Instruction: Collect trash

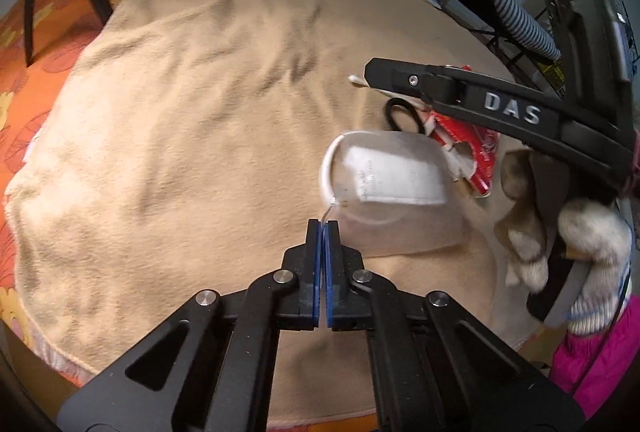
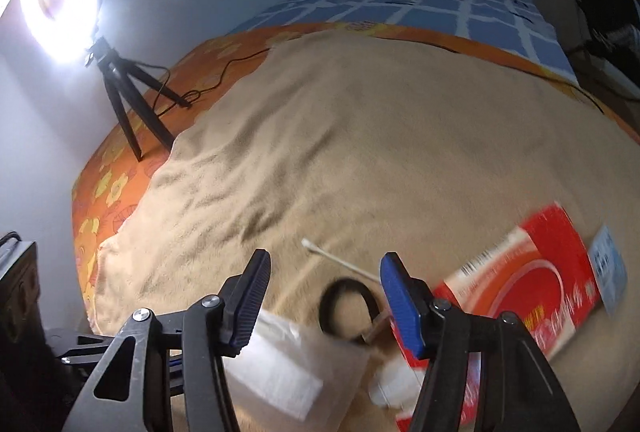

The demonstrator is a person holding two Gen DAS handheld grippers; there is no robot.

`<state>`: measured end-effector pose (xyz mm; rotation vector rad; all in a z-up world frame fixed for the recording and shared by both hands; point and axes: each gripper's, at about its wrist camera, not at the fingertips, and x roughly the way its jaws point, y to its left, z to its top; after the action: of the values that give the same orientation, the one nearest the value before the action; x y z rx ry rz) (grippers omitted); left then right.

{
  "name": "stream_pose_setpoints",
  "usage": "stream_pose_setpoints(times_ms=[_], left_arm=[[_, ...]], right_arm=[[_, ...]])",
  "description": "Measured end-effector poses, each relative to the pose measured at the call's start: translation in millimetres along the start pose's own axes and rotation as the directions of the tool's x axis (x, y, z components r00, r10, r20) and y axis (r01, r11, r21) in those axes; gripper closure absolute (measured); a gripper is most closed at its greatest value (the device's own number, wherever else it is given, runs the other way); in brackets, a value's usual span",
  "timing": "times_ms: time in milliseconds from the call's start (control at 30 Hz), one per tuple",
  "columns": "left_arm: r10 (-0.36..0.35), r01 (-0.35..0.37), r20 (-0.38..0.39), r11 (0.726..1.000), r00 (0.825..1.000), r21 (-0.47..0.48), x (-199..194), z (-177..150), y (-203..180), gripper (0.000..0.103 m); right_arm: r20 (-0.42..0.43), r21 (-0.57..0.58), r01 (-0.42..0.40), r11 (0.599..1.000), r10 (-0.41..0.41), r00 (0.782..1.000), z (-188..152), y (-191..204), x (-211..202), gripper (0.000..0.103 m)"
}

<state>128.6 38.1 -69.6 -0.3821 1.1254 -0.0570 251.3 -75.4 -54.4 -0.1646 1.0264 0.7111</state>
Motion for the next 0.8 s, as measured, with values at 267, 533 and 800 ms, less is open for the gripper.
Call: stream_pose_setpoints(times_ms=[267, 533, 800], left_arm=[[-0.024, 0.024, 0.006, 0.998, 1.0, -0.055, -10, 4, 22, 0.103], [-0.02, 0.022, 0.043, 0.999, 0.999, -0.041, -24, 0, 24, 0.103], [-0.036, 0.04, 0.059, 0.997, 0.998, -0.072, -34, -3, 29, 0.103]], right_arm=[[-0.042, -0.091, 0.076, 0.993, -0.08, 0.996, -1, 5, 26, 0.066], [0.0, 0.034, 0.019, 0.999, -0.019, 1.0, 0, -20, 14, 0.103], [0.126, 0.129, -0.091, 0.987, 0.074, 0.989, 10, -36, -21, 0.103]])
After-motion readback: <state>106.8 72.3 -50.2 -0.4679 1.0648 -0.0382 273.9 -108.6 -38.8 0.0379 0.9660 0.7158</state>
